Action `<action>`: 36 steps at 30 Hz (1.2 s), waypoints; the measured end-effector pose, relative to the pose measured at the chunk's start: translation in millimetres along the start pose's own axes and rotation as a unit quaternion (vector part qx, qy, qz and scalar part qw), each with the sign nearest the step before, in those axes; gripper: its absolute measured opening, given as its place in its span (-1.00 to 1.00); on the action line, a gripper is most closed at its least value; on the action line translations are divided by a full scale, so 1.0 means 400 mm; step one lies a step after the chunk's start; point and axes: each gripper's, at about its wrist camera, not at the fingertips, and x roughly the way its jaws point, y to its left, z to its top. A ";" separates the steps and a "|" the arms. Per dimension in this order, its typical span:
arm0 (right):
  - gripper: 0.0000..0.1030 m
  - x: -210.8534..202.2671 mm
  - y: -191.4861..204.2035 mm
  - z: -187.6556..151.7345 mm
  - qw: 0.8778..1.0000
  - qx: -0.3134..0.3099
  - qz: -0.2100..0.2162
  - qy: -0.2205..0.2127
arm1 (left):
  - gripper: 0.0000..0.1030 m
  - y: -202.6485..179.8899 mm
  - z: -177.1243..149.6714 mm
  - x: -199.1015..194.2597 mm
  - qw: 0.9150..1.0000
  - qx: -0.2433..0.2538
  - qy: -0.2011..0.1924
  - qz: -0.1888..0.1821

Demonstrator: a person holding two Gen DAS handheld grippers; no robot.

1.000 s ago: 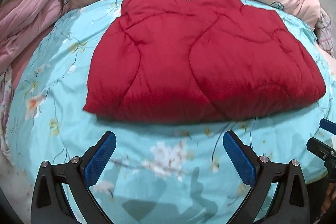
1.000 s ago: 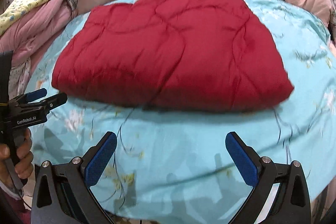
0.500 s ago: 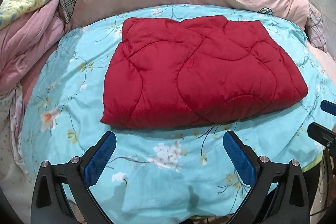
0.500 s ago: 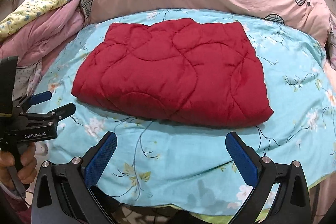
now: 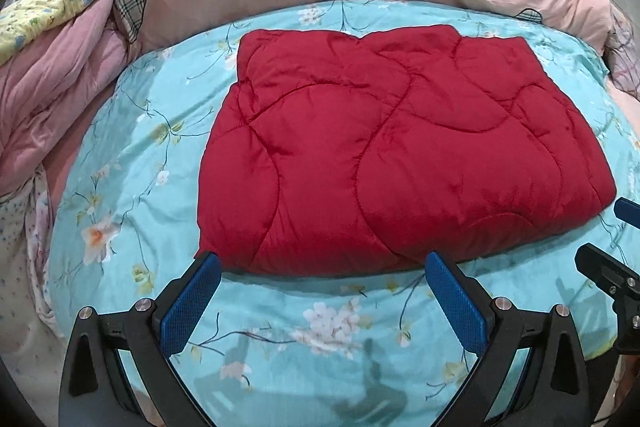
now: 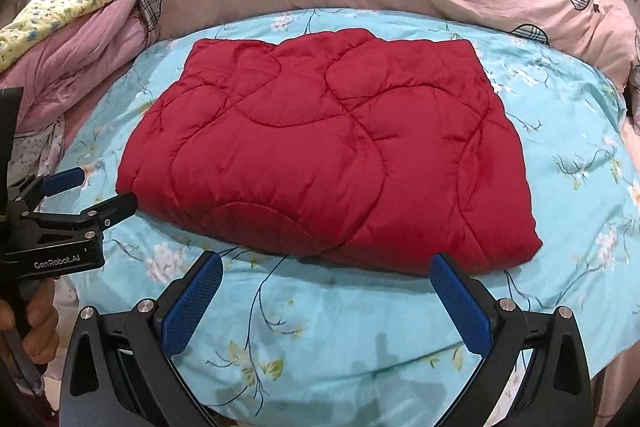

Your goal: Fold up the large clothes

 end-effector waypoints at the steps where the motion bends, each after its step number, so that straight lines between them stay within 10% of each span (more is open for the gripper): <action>1: 1.00 0.006 -0.002 0.006 1.000 0.002 -0.001 0.001 | 0.99 0.001 0.006 0.007 1.000 0.000 0.002 0.002; 36: 1.00 0.048 -0.031 0.060 1.000 0.015 0.000 0.017 | 0.99 0.014 0.040 0.028 1.000 -0.003 -0.001 -0.018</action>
